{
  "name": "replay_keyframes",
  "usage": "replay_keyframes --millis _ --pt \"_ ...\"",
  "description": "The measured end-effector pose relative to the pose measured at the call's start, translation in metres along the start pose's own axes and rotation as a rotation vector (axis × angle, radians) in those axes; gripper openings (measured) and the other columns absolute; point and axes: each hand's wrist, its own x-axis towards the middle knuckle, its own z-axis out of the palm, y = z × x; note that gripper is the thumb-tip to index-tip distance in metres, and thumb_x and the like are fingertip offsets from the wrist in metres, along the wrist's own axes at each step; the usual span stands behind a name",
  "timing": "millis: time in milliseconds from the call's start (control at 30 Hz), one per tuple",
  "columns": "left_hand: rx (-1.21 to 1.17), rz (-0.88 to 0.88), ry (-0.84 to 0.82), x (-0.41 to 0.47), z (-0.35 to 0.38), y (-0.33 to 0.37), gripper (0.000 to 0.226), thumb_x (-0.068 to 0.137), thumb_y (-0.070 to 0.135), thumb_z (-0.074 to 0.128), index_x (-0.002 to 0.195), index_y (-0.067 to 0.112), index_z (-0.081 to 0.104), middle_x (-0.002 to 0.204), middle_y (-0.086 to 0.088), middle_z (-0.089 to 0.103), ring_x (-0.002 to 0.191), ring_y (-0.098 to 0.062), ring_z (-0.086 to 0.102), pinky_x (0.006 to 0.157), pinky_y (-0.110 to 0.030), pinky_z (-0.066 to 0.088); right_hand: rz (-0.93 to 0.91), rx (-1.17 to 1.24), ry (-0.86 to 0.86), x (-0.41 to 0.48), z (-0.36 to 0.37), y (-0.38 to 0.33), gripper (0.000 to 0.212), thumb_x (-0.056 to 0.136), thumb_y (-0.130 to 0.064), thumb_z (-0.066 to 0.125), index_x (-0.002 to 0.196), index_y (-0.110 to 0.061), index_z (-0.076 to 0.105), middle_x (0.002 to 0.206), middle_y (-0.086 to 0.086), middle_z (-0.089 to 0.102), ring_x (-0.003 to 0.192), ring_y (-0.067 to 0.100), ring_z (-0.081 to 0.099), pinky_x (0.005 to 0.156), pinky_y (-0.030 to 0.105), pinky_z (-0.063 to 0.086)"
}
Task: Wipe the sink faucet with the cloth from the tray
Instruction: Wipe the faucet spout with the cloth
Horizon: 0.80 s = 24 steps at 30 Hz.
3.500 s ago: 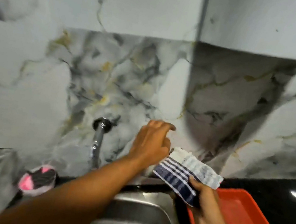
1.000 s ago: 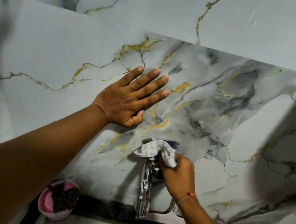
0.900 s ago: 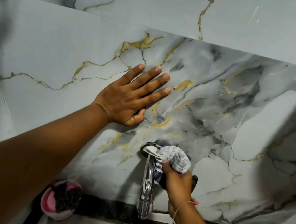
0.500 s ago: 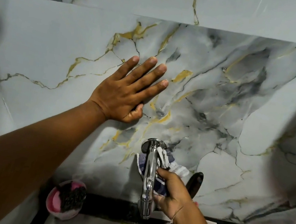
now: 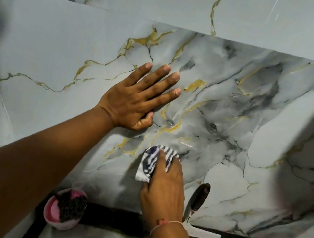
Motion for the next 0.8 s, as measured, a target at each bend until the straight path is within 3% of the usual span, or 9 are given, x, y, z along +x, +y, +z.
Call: replay_keyframes --millis 133,233,367,533,633,700,733,767,800 --pt "-0.021 -0.006 0.006 -0.001 -0.002 0.001 0.073 0.092 0.036 0.032 0.161 0.013 0.029 0.166 -0.017 0.030 0.155 -0.038 0.023 0.127 -0.053 0.013 -0.161 -0.190 -0.082 -0.021 -0.002 0.010 0.079 0.079 -0.018 0.051 0.150 -0.030 0.017 0.163 0.013 -0.001 0.150 0.027 -0.004 0.124 0.036 0.007" --pt "-0.015 0.000 -0.005 -0.001 -0.002 0.001 0.073 0.092 0.036 0.032 0.161 0.013 0.030 0.165 -0.018 0.031 0.154 -0.038 0.025 0.127 -0.053 0.013 -0.244 -0.227 -0.142 -0.036 -0.004 0.016 0.081 0.076 -0.020 0.049 0.149 -0.031 0.014 0.163 0.009 -0.008 0.150 0.024 -0.011 0.119 0.031 0.001" --pt "-0.006 -0.002 0.001 0.000 -0.002 -0.001 0.073 0.092 0.037 0.031 0.161 0.013 0.028 0.166 -0.017 0.029 0.154 -0.038 0.024 0.128 -0.053 0.012 -0.229 -0.245 -0.107 -0.012 -0.010 0.000 0.071 0.084 -0.016 0.048 0.150 -0.020 0.020 0.163 0.014 -0.004 0.149 0.029 -0.010 0.124 0.038 0.007" --pt "-0.010 -0.006 -0.004 -0.002 -0.002 0.002 0.073 0.093 0.037 0.030 0.162 0.013 0.027 0.166 -0.017 0.028 0.155 -0.038 0.023 0.128 -0.053 0.012 -0.257 -0.249 -0.089 -0.053 0.000 0.014 0.085 0.070 -0.027 0.051 0.150 -0.021 0.023 0.163 0.013 0.005 0.149 0.031 -0.003 0.118 0.039 0.015" --pt "0.001 -0.002 -0.002 -0.001 -0.003 -0.001 0.073 0.093 0.037 0.030 0.162 0.013 0.027 0.166 -0.017 0.028 0.155 -0.038 0.024 0.127 -0.053 0.013 -0.176 -0.194 -0.083 -0.029 0.001 0.002 0.082 0.079 -0.022 0.048 0.152 -0.020 0.012 0.164 0.011 -0.006 0.150 0.028 -0.007 0.123 0.041 0.016" --pt "-0.002 -0.002 0.002 -0.002 -0.002 -0.001 0.074 0.092 0.038 0.030 0.162 0.013 0.025 0.167 -0.017 0.027 0.156 -0.038 0.021 0.128 -0.053 0.010 0.015 -0.007 -0.056 -0.020 0.002 -0.005 0.070 0.087 -0.017 0.045 0.151 -0.023 0.017 0.163 0.010 0.010 0.147 0.029 0.017 0.117 0.041 0.032" --pt "0.003 -0.005 0.002 -0.002 -0.002 0.000 0.074 0.093 0.038 0.030 0.162 0.013 0.025 0.167 -0.017 0.027 0.156 -0.037 0.020 0.129 -0.052 0.009 0.122 0.159 -0.045 -0.021 0.005 -0.003 0.057 0.091 -0.020 0.044 0.145 -0.026 0.030 0.155 0.010 0.034 0.136 0.031 0.038 0.106 0.040 0.044" --pt "0.008 -0.007 0.003 -0.002 0.000 0.000 0.074 0.093 0.038 0.029 0.162 0.013 0.025 0.167 -0.017 0.028 0.156 -0.037 0.020 0.129 -0.052 0.008 0.243 0.371 -0.021 -0.027 0.005 0.002 0.036 0.095 -0.026 0.045 0.130 -0.033 0.049 0.132 0.004 0.062 0.116 0.030 0.056 0.090 0.033 0.053" --pt "0.012 -0.006 0.003 -0.001 0.001 0.000 0.074 0.093 0.038 0.028 0.162 0.013 0.026 0.167 -0.017 0.028 0.156 -0.038 0.021 0.129 -0.052 0.008 0.382 0.610 0.002 -0.033 0.000 0.007 0.020 0.096 -0.030 0.047 0.109 -0.033 0.062 0.098 -0.007 0.076 0.096 0.025 0.064 0.072 0.026 0.054"
